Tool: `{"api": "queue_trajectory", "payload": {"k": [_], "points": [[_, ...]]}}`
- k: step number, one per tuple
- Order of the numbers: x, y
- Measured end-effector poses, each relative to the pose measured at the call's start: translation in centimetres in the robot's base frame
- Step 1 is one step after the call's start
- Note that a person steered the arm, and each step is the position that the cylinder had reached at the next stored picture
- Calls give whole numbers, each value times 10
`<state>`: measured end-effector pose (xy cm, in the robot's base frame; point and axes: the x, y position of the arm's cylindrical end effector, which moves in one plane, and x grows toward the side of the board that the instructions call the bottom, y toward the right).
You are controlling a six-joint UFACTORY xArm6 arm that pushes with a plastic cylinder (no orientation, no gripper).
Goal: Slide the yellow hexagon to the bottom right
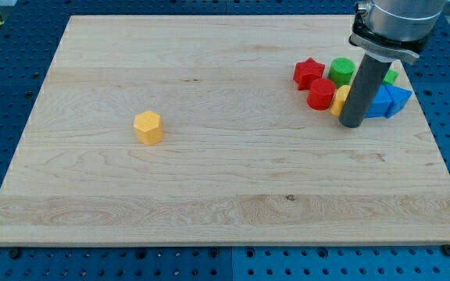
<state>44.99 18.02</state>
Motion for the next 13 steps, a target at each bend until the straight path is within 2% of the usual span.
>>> {"api": "queue_trajectory", "payload": {"k": [1,2,3,5,7,8,9,10,11,12,13], "points": [[1,0],[46,-12],[96,-63],[77,-180],[84,-192],[96,-259],[86,-343],[30,-384],[11,-373],[21,-361],[12,-333]]}}
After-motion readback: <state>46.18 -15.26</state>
